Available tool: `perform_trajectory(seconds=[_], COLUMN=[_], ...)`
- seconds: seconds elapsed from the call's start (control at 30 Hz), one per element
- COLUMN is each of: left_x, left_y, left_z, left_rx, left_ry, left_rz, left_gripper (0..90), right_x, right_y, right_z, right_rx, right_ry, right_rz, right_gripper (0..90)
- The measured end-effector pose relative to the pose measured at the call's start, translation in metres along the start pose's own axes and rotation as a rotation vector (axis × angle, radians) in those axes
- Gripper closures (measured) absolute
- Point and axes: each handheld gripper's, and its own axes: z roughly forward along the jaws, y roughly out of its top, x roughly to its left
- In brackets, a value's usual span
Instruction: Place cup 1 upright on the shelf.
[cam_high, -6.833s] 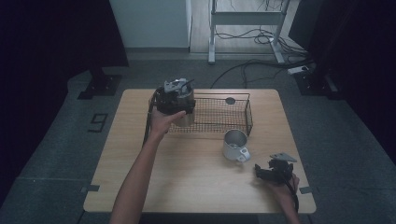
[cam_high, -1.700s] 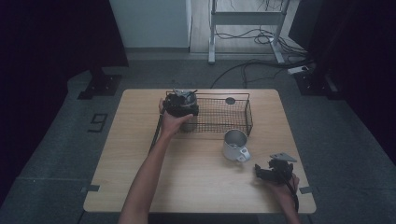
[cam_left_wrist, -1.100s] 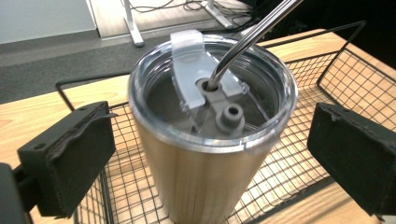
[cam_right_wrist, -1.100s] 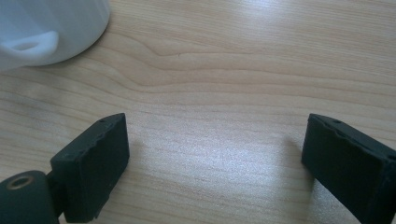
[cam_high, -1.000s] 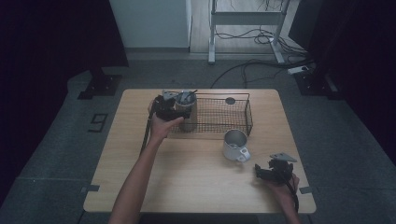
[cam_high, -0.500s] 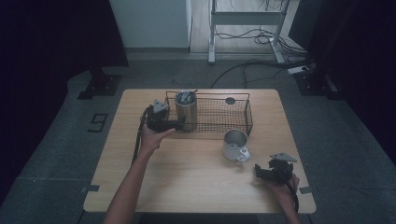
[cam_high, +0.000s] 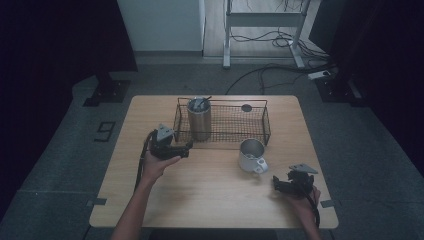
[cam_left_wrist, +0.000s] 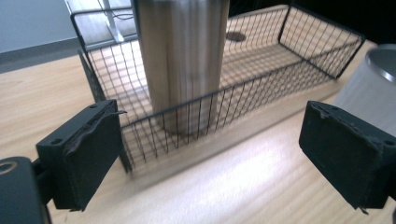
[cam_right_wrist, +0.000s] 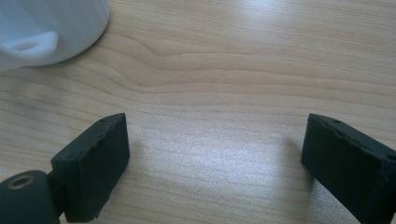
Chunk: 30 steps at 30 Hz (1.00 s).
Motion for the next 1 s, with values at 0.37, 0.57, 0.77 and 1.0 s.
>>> perform_trajectory(seconds=[0.37, 0.57, 0.77, 1.0], left_x=[-0.001, 0.000, -0.005, -0.004], left_y=[-0.040, -0.057, -0.073, -0.081], left_z=[-0.013, -0.013, -0.012, -0.008], left_rx=[0.060, 0.086, 0.116, 0.149], left_ry=[0.024, 0.014, -0.009, -0.014], left_rz=[-0.012, -0.028, -0.033, -0.044], left_gripper=[7.3, 7.4, 7.9, 8.6], right_x=[0.000, 0.000, 0.000, 0.000], right_y=[0.000, 0.000, 0.000, 0.000], right_z=[0.000, 0.000, 0.000, 0.000], right_rx=[0.000, 0.000, 0.000, -0.001], right_ry=[0.000, -0.001, -0.004, -0.005], right_rz=[0.000, 0.002, 0.003, 0.003], right_gripper=[7.6, 7.9, 8.4, 8.6])
